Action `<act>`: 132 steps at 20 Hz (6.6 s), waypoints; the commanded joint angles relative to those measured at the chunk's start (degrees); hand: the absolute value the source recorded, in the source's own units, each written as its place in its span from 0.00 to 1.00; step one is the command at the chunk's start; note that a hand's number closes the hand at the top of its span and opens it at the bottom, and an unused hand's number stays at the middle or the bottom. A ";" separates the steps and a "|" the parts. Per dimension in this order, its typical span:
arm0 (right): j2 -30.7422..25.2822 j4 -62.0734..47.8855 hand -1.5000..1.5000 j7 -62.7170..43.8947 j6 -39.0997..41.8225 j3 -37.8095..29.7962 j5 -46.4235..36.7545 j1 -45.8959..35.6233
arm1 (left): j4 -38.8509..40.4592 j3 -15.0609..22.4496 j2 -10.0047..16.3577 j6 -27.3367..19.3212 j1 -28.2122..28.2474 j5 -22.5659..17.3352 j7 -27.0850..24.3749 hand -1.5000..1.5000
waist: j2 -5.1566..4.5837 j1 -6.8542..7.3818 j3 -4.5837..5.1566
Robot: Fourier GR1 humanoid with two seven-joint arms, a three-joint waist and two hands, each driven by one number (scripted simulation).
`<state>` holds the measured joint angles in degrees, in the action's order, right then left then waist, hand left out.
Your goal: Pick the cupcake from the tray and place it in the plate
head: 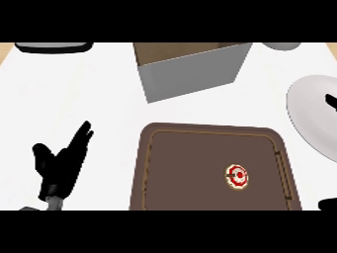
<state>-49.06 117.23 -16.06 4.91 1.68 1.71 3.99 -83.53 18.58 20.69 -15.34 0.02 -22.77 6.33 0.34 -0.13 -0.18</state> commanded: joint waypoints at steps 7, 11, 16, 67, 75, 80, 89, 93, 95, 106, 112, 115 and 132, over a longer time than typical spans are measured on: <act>9.23 7.42 0.00 -20.78 -1.10 17.14 -17.19 -6.46 | 2.32 -1.28 -2.53 1.89 0.20 0.56 1.44 0.50 | -0.36 0.58 0.23; 11.48 6.18 0.00 -23.67 2.31 19.12 -20.92 -5.94 | 2.15 -2.48 -1.56 4.30 0.14 1.25 2.24 0.50 | -0.31 0.29 0.20; 14.78 4.30 0.00 -22.06 6.62 17.94 -19.07 -4.50 | 0.76 -2.51 -4.86 1.95 0.94 4.13 2.22 0.50 | -0.30 0.07 0.17; 37.51 -4.98 1.00 -15.89 -15.72 34.32 -67.25 3.25 | 2.26 -11.52 -9.68 9.65 2.27 11.04 3.68 0.50 | -0.13 -0.41 0.14; 36.87 8.44 1.00 -17.66 -26.27 28.48 -68.76 9.81 | -1.38 -10.62 -10.11 9.10 1.20 11.67 7.42 0.50 | -0.17 -0.65 0.12; 38.89 7.61 1.00 -18.79 -28.11 19.53 -60.33 6.82 | -1.36 -10.89 -9.63 10.25 3.68 12.13 6.15 0.50 | -0.35 0.21 0.14; 30.81 -6.86 1.00 0.12 -38.69 -1.02 -33.90 3.43 | 1.41 -10.37 -12.01 9.31 1.79 13.61 5.80 0.50 | -0.48 0.26 0.07; 29.22 -16.13 1.00 6.04 -41.94 -9.20 -29.88 0.46 | -2.12 -10.63 -10.99 10.86 3.06 12.40 7.25 0.50 | -0.39 0.44 0.05; 26.22 -22.29 1.00 11.63 -40.74 -14.08 -22.43 -3.50 | 3.20 -12.41 -10.85 11.35 -0.12 12.49 5.02 0.50 | -0.57 0.21 0.03; 16.61 -63.96 1.00 35.65 -32.79 -25.86 -12.41 -25.18 | 1.96 -12.83 -10.81 12.77 1.05 12.62 4.87 0.50 | -0.69 1.31 0.07; 10.52 -81.54 0.00 28.82 -28.33 -21.99 -19.59 -28.55 | 0.60 -9.87 -13.30 10.54 -0.45 14.95 6.62 0.50 | -1.42 2.89 0.01; 10.38 -89.03 0.00 30.45 -24.09 -20.36 -20.60 -33.35 | 1.00 -10.43 -12.70 11.71 -0.12 14.37 5.93 0.50 | -1.71 4.05 -0.11; 6.07 -102.99 0.00 52.47 -9.28 -37.23 -3.98 -39.54 | 0.32 -10.40 -13.56 11.67 3.24 15.31 4.00 0.50 | -1.10 2.23 -0.08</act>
<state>-40.01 17.17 35.79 -7.88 -32.90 -4.70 -34.90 -83.88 7.07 7.55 -4.40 -0.59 -7.77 11.38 -0.70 2.32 -0.63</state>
